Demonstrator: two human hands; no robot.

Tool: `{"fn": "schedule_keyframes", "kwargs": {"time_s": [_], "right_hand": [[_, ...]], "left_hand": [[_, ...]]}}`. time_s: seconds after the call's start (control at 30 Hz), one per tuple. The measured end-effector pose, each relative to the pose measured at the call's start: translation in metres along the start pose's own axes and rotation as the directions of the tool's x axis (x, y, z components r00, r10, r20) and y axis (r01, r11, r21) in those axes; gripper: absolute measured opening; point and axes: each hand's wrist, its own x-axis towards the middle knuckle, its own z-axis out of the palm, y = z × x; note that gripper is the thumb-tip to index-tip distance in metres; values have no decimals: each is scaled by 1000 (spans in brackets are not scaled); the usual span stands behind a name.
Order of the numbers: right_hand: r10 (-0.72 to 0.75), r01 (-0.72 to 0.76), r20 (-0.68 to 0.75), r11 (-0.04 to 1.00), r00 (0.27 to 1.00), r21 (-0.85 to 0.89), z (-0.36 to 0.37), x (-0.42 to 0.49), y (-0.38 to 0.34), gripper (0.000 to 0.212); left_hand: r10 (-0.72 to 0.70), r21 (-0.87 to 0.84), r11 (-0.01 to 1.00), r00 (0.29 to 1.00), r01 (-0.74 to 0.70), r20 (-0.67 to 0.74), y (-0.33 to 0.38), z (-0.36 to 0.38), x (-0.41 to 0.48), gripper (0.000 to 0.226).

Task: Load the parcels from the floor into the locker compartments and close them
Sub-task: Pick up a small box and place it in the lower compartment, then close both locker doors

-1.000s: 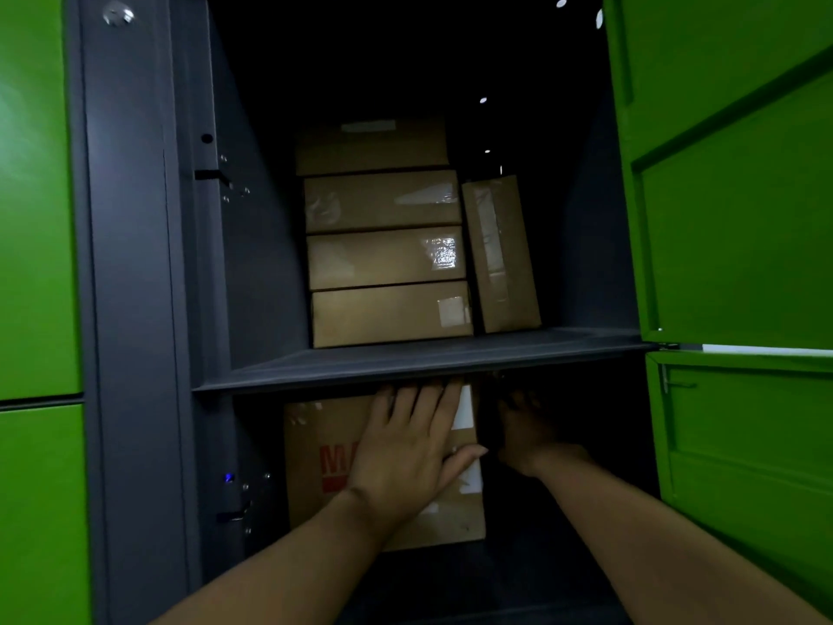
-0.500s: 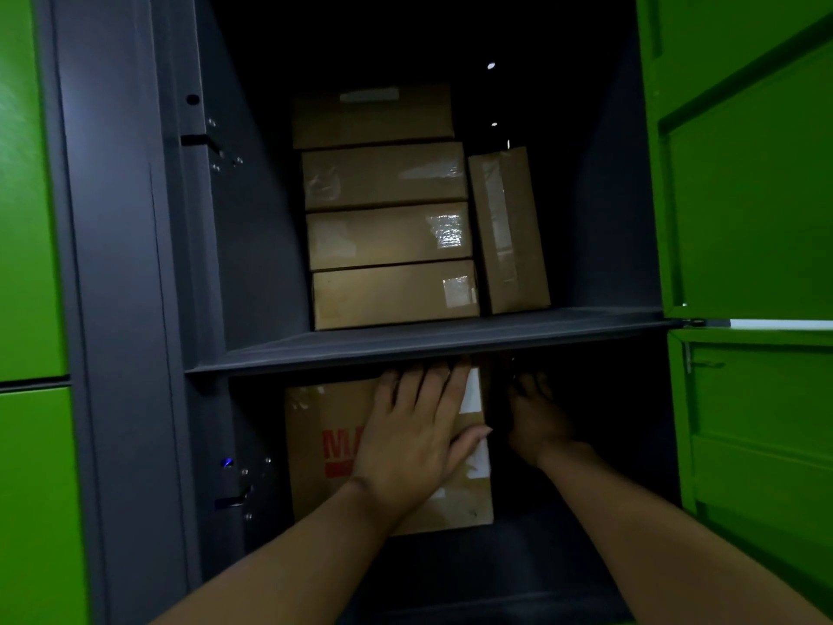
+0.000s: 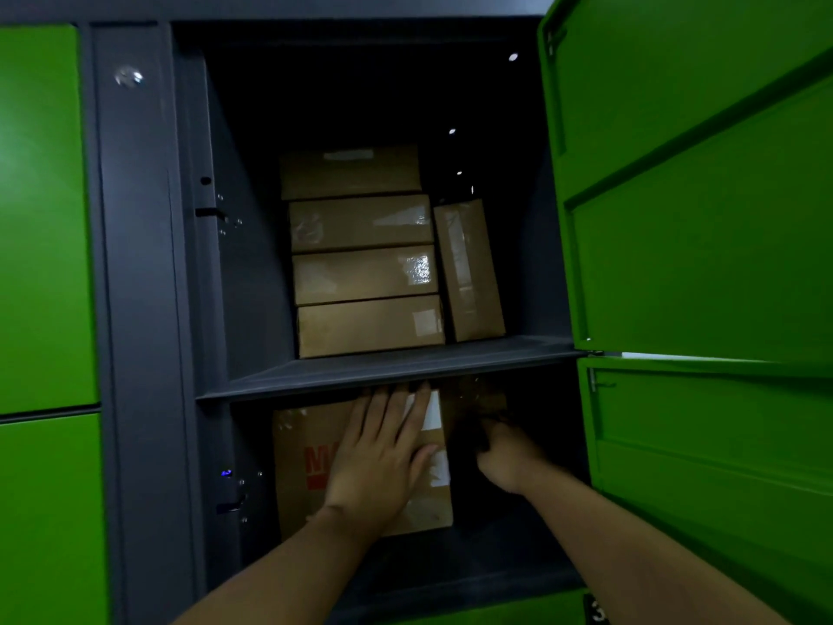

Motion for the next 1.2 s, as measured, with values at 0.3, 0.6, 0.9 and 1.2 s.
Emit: {"fn": "schedule_keyframes", "kwargs": {"time_s": [0.3, 0.6, 0.9, 1.2], "right_hand": [[110, -79, -27, 847, 994, 526, -36, -75, -14, 28], [149, -43, -69, 641, 986, 766, -72, -161, -40, 41], [90, 62, -209, 778, 974, 626, -103, -265, -71, 46], [63, 187, -411, 821, 909, 540, -162, -358, -99, 41]], "left_hand": [[-112, -113, 983, 962, 144, 251, -4, -54, -20, 67], [-506, -548, 404, 678, 733, 533, 6, -129, -27, 49], [-591, -479, 419, 632, 772, 502, -2, -206, -46, 51], [-528, -680, -103, 539, 726, 656, 38, -267, -22, 46]]}}
